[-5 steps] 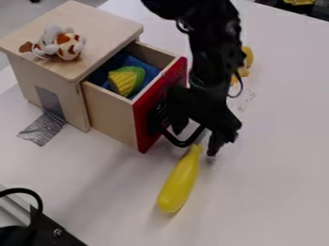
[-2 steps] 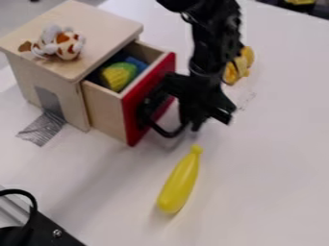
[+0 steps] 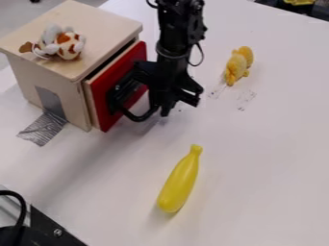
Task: Close the drawer
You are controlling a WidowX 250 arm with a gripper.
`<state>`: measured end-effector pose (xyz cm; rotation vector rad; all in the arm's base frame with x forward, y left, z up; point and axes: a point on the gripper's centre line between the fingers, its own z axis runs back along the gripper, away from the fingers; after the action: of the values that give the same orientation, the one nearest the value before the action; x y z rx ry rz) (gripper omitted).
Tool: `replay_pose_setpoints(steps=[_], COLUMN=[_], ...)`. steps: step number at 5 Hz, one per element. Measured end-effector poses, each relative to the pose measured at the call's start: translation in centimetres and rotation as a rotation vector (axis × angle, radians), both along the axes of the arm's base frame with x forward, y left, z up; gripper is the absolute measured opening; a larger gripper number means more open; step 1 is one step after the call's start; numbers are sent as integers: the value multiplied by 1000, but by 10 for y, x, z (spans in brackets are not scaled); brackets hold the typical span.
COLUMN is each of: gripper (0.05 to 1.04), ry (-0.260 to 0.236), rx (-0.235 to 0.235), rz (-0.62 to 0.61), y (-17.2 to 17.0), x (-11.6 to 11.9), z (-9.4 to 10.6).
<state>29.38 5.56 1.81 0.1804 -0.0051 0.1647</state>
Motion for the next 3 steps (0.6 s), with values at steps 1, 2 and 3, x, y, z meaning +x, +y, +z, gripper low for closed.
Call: replay_pose_setpoints(steps=[1, 2, 3], gripper=[146, 367, 684], ry=[35, 76, 30], rx=[0, -42, -102], rz=[25, 103, 37], y=[7, 6, -11], x=[-2, -11, -6], z=[-3, -4, 20])
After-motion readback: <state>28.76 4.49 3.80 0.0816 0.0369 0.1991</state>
